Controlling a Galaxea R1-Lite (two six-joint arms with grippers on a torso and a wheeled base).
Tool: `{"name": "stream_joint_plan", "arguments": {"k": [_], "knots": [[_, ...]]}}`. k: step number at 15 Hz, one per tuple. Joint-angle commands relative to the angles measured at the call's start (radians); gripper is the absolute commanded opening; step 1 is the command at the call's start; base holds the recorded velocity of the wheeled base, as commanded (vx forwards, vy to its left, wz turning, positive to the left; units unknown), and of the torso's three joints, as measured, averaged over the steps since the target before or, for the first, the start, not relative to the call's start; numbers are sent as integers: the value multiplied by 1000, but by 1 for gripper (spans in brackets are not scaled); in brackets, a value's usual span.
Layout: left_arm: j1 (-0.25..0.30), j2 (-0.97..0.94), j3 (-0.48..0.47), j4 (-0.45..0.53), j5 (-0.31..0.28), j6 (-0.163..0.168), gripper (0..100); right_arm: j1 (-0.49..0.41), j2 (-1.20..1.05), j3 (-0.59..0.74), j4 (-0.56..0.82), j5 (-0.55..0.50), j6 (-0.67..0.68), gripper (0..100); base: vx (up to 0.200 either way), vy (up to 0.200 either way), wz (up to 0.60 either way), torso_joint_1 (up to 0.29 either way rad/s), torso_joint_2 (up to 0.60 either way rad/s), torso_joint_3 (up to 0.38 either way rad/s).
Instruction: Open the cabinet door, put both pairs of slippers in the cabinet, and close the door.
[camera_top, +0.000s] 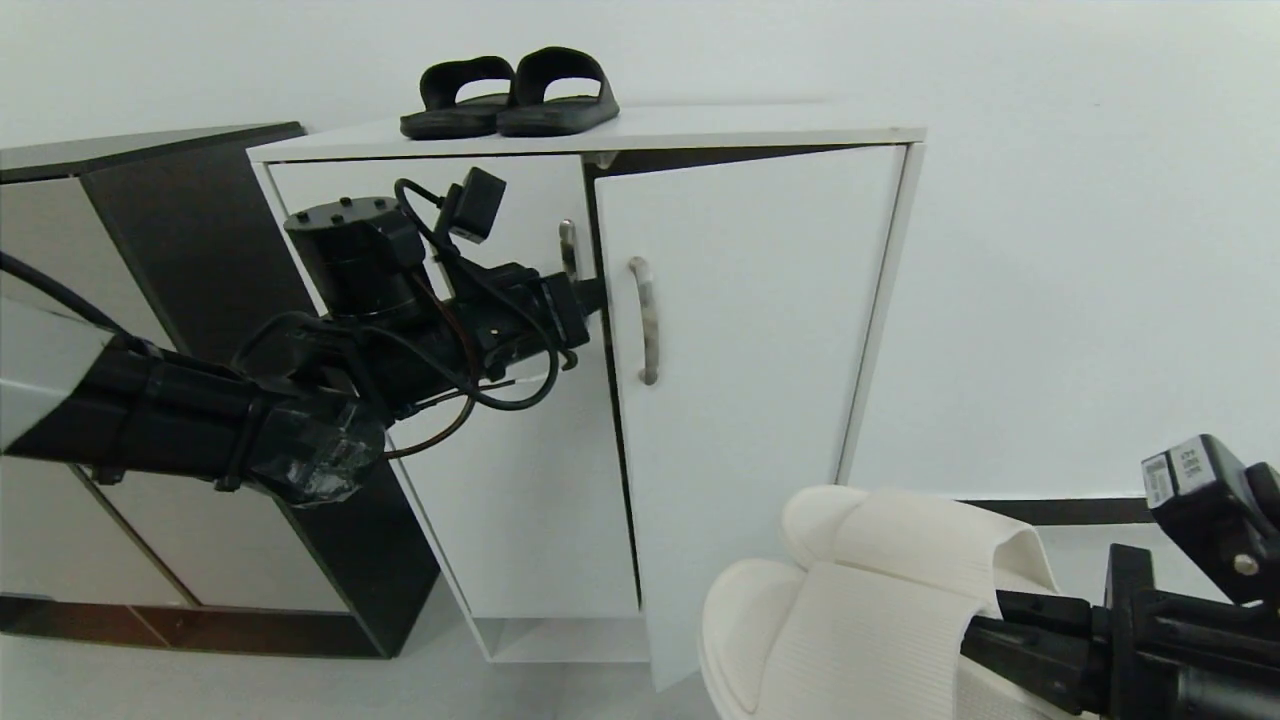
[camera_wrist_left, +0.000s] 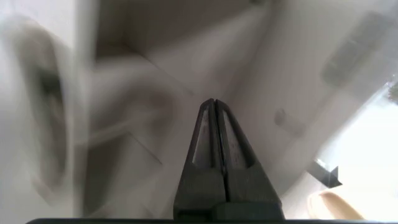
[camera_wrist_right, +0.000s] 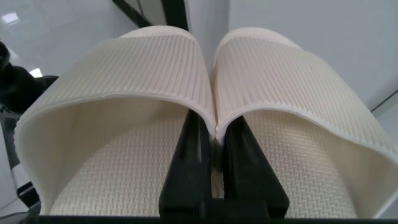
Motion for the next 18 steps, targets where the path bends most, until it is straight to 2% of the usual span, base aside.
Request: {"name": "stream_joint_plan", "arguments": {"k": [1, 2, 5, 6, 8, 11, 12, 13, 14, 16, 17, 18], "knots": [[-25, -36, 47, 1, -3, -1, 0, 27, -21, 7, 0, 0, 0, 0, -200, 0, 0, 2, 2, 2], [-43, -38, 56, 1, -11, 1, 0, 36, -24, 12, 0, 0, 0, 0, -200, 0, 0, 7, 2, 12], [-238, 43, 9, -1, -23, 3, 0, 79, -44, 56, -1, 3, -16, 0, -200, 0, 0, -1, 1, 4], [-281, 73, -21, 1, -23, 1, 0, 79, -52, 67, -1, 3, -32, 0, -200, 0, 0, 2, -2, 2], [-290, 83, -41, -1, -23, -1, 0, 79, -62, 68, -3, 3, -35, 0, -200, 0, 0, 5, 7, 2], [-187, -55, 7, 33, -14, -1, 0, 50, -6, -8, -7, -9, 27, 0, 0, 0, 0, 0, 0, 0], [-155, -144, 18, 107, 0, -1, 0, 32, 19, -54, -3, -24, 93, 0, 0, 0, 0, 0, 0, 0], [-126, -254, 22, 239, 40, 3, 0, 25, 53, -91, -4, -67, 155, 0, 0, 0, 0, 0, 0, 0], [-118, -398, 22, 429, 147, 6, 0, 22, 88, -116, -4, -124, 179, 0, 0, 0, 0, 0, 0, 0], [-118, -621, -28, 843, 437, 7, 0, 22, 140, -148, -7, -182, 179, 0, 0, 0, 0, 0, 0, 0], [-118, -724, -47, 1024, 523, 10, 0, 22, 168, -174, -7, -198, 179, 0, 0, 0, 0, 0, 0, 0], [-117, -820, -50, 1137, 552, 12, 0, 21, 191, -196, -9, -224, 182, 0, 0, 0, 0, 0, 0, 0]]}}
